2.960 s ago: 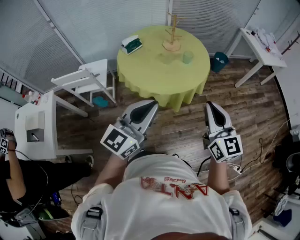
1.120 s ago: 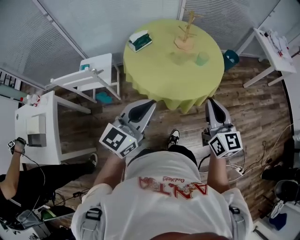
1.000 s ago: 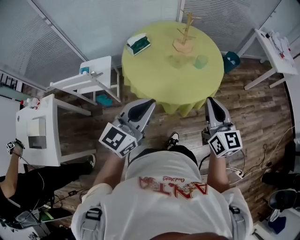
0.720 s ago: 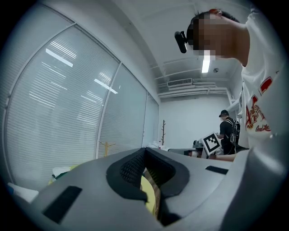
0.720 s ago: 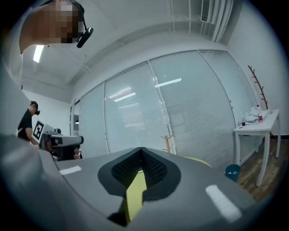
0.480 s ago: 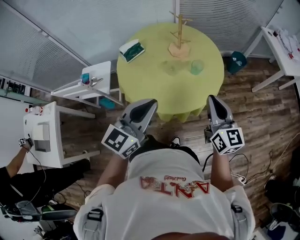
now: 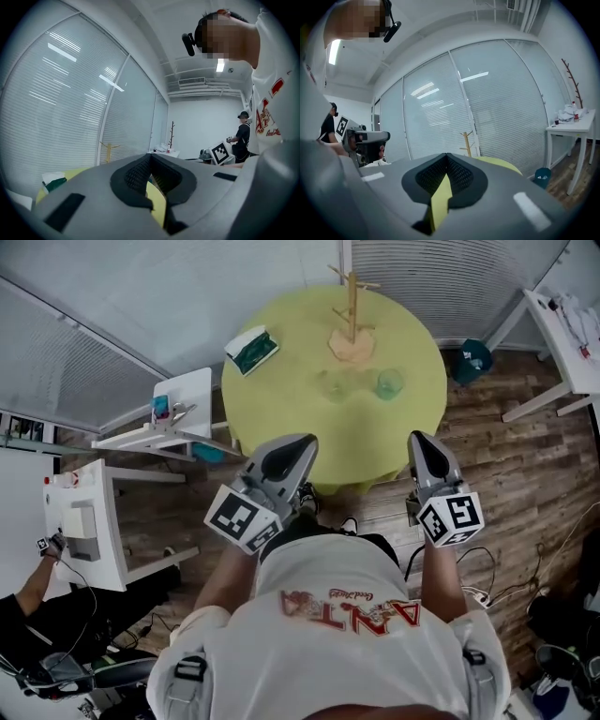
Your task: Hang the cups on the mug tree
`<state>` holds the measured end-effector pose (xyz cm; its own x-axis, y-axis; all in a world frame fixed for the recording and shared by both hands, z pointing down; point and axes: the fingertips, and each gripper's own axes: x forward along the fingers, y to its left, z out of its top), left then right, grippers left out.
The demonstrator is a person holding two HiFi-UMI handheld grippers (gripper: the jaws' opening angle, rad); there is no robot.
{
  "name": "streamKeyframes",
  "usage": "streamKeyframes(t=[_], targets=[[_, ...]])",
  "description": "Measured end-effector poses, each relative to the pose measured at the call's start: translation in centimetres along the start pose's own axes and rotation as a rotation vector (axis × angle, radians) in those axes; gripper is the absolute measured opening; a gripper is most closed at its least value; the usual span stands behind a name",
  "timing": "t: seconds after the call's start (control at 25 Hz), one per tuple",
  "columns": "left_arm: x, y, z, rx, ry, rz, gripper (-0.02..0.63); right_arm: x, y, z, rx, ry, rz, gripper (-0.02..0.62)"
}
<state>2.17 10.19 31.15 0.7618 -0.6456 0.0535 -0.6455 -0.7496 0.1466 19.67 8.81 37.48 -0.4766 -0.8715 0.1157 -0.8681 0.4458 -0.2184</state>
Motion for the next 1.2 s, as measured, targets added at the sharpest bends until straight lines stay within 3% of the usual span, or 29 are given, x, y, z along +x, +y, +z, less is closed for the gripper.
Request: streamKeyframes(t=[0.4, 0.72, 1.0, 1.2], targets=[[4.6, 11.0, -1.4, -0.045, 0.027, -0.038, 0.009, 10.8, 0.4, -3.2, -0.056, 0.144, 0.026, 0.003], [5.7, 18.5, -3.9, -0.146, 0.086, -0.112, 0.009, 16.9, 0.6, -7.5, -0.083, 0.297, -0.050, 0.007], [7.6, 19.6, -6.5, -0.186, 0.143, -0.103, 0.009, 18.7, -2.3, -17.0, -0.056, 0.526, -0.068, 0.143], [8.0, 19.4, -7.7, -0.216, 0.168, -0.018, 0.009, 21.4, -3.5, -22.8, -0.062, 0.627, -0.016, 0.247]])
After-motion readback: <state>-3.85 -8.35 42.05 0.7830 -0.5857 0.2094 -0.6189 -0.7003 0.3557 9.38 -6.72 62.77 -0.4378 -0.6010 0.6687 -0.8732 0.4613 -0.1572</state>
